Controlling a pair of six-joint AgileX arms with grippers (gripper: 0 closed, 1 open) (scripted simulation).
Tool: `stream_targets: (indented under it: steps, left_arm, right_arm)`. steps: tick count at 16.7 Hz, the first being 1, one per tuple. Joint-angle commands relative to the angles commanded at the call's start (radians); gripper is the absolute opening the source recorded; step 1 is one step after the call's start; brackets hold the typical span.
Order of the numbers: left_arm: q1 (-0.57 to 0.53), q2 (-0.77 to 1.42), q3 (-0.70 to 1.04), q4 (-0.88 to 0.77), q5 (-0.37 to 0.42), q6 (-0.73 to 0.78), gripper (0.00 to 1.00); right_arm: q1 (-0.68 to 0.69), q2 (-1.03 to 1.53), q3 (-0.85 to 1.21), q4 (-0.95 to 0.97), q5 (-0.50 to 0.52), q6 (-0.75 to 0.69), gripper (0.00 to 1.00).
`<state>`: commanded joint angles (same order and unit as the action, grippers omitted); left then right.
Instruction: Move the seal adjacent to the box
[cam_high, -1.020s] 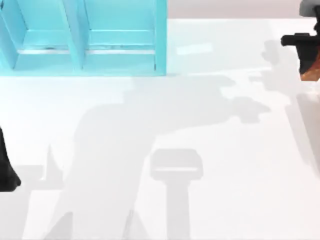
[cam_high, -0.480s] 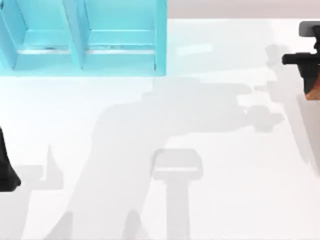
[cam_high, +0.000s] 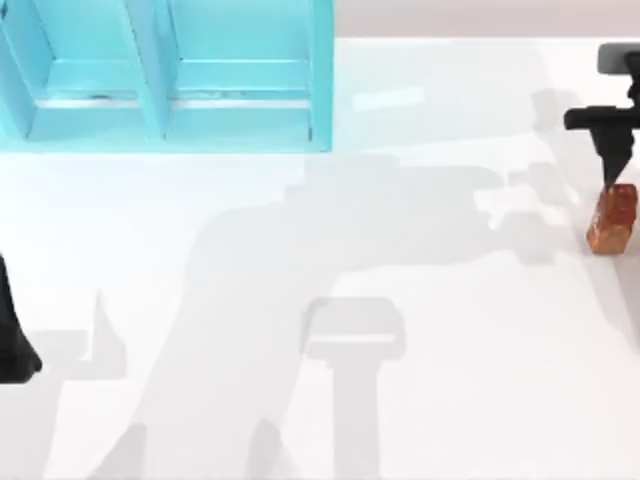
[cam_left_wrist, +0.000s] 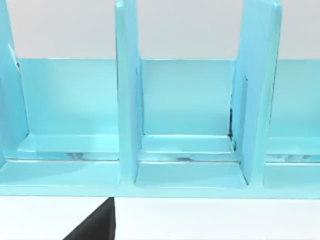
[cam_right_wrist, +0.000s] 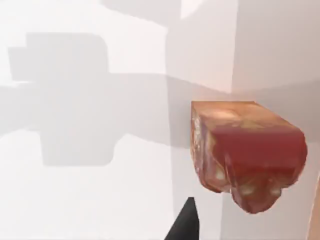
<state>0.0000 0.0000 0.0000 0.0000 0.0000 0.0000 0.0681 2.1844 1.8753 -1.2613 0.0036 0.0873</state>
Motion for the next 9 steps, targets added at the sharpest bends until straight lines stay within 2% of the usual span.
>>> stream_targets:
  steps: [3, 9]
  left_arm:
    - [0.0, 0.0, 0.0, 0.0, 0.0, 0.0, 1.0]
    - [0.0, 0.0, 0.0, 0.0, 0.0, 0.0, 1.0]
  right_arm:
    - [0.0, 0.0, 0.0, 0.0, 0.0, 0.0, 0.98]
    - [0.0, 0.0, 0.0, 0.0, 0.0, 0.0, 1.0]
